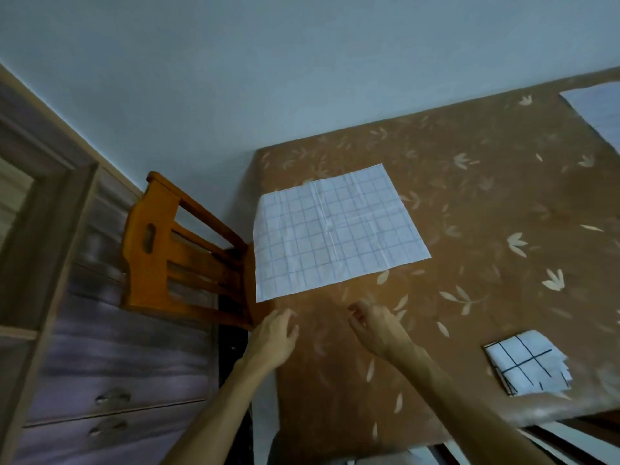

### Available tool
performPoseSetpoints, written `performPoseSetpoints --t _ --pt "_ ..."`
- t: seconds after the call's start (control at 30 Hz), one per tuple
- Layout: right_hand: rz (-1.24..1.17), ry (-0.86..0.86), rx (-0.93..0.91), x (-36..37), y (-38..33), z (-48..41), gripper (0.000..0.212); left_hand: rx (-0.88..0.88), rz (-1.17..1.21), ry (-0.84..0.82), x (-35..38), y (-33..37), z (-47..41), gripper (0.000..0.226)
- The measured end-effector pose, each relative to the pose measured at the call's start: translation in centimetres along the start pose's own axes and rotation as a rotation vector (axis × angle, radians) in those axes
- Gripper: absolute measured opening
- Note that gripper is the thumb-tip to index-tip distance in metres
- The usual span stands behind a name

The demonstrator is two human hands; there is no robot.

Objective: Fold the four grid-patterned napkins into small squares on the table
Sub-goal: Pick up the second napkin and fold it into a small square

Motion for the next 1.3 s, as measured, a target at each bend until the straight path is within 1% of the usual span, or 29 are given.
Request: performPoseSetpoints --t 0.1,0.3,0.43,0.5,0.6,0.67,0.73,0.8,0.93,1.0,1.1,1.17,1.23,1.3 --pt "-0.010 0.002 0.026 1.3 -0.7 -1.5 0.032 0.020 -0.021 -0.032 -0.7 -1.4 -1.9 0.033" --pt "-0.049 0.033 0.158 5.4 -4.0 -4.6 0.031 0.071 -0.074 -0.097 -2.3 -5.9 -6.8 0.029" --pt "-0.056 0.059 0.276 9.3 -6.6 -6.0 0.032 0.134 -0.103 -0.196 -3.1 -9.5 -10.4 0.022" --pt "-0.056 0.055 0.335 11.3 -8.1 -6.2 0.031 0.111 -0.064 -0.245 -3.4 -10.9 -12.2 0.025" --pt "-0.070 0.047 0.397 13.1 -10.4 -7.0 0.031 0.001 0.040 -0.326 -3.9 -12.6 -14.0 0.043" --pt "-0.105 0.083 0.446 13.9 -12.0 -7.8 0.031 -0.053 0.124 -0.384 -3.7 -13.5 -15.1 0.046" --pt "-0.116 0.131 0.454 14.6 -13.2 -8.6 0.029 -0.067 0.180 -0.415 -3.7 -13.7 -16.2 0.044" --pt "-0.123 0.147 0.435 15.3 -13.7 -9.4 0.034 -0.043 0.214 -0.443 -3.7 -13.6 -16.9 0.042" --pt "-0.150 0.060 0.454 15.8 -14.3 -10.2 0.045 0.098 0.142 -0.495 -3.7 -12.7 -17.1 0.029" --pt "-0.171 0.052 0.463 15.7 -14.3 -10.3 0.050 0.110 0.165 -0.496 -3.6 -12.3 -17.0 0.025" --pt "-0.206 0.129 0.410 15.7 -13.6 -10.0 0.062 0.099 0.201 -0.511 -4.0 -11.4 -16.8 0.023" --pt "-0.247 0.177 0.363 15.5 -13.2 -9.9 0.069 0.124 0.247 -0.538 -4.5 -10.5 -16.3 0.024" --pt "-0.261 0.217 0.338 15.1 -12.6 -10.0 0.068 0.166 0.294 -0.559 -5.1 -9.4 -15.7 0.022" --pt "-0.293 0.284 0.378 14.2 -12.5 -9.9 0.054 0.229 0.339 -0.554 -6.0 -8.2 -14.7 0.019"
Point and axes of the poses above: each hand's wrist, its own z-axis away from the middle knuckle, its own x-axis out of the palm, y = z × x, the point moved 1 cm from there along -z, towards the middle knuckle, and after that the axes turned 6 degrees about -x, right-handed, at the moved point
